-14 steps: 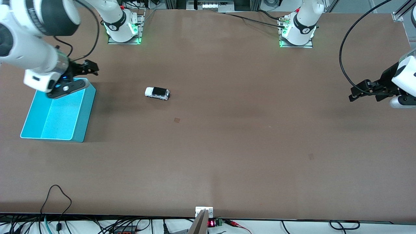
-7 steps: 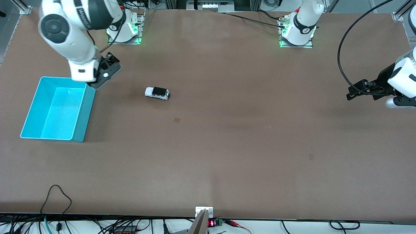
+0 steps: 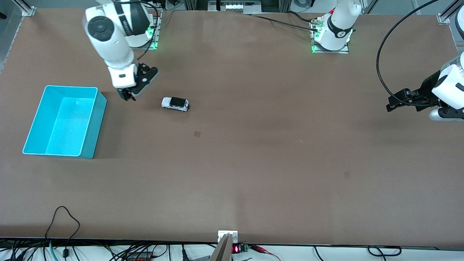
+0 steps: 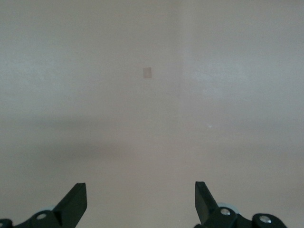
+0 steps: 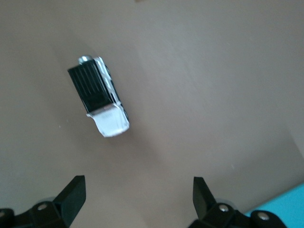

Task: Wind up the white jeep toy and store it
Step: 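Lower the right gripper onto the jeep and close on it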

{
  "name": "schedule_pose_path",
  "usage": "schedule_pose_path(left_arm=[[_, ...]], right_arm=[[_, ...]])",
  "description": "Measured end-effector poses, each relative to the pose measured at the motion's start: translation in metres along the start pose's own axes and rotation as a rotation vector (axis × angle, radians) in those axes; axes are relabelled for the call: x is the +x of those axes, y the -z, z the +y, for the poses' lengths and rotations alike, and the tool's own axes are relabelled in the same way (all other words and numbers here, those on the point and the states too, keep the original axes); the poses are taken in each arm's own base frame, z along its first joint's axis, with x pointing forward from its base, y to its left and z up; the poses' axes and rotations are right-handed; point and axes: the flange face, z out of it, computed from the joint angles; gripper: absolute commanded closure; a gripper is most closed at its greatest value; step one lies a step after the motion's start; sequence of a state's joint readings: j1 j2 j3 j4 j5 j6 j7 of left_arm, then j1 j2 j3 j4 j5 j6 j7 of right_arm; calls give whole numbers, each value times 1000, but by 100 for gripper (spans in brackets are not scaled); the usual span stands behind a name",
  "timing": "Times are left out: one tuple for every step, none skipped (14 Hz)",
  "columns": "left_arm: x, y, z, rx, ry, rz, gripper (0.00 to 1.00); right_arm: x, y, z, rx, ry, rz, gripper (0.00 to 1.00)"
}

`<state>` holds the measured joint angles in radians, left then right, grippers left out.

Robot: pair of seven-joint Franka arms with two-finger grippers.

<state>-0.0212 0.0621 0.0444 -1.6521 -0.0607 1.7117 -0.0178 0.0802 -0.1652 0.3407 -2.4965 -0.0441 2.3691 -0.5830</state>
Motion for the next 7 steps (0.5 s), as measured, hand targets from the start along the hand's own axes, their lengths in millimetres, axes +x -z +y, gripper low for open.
schedule_pose_path(left_arm=[[0, 0, 2, 0, -3, 0, 0], [0, 0, 5, 0, -8, 0, 0], [0, 0, 7, 0, -13, 0, 0], [0, 0, 8, 0, -14, -1, 0], [0, 0, 8, 0, -14, 0, 0], [0, 0, 8, 0, -13, 0, 0], [0, 0, 8, 0, -13, 2, 0]], right_arm=[[2, -10, -14, -5, 28, 10, 0], [6, -18, -27, -4, 57, 11, 0], [12, -24, -38, -2, 81, 13, 0], [17, -30, -47, 3, 98, 16, 0], [21, -37, -52, 10, 108, 22, 0], [24, -46, -54, 18, 113, 31, 0], [27, -55, -54, 27, 113, 41, 0]])
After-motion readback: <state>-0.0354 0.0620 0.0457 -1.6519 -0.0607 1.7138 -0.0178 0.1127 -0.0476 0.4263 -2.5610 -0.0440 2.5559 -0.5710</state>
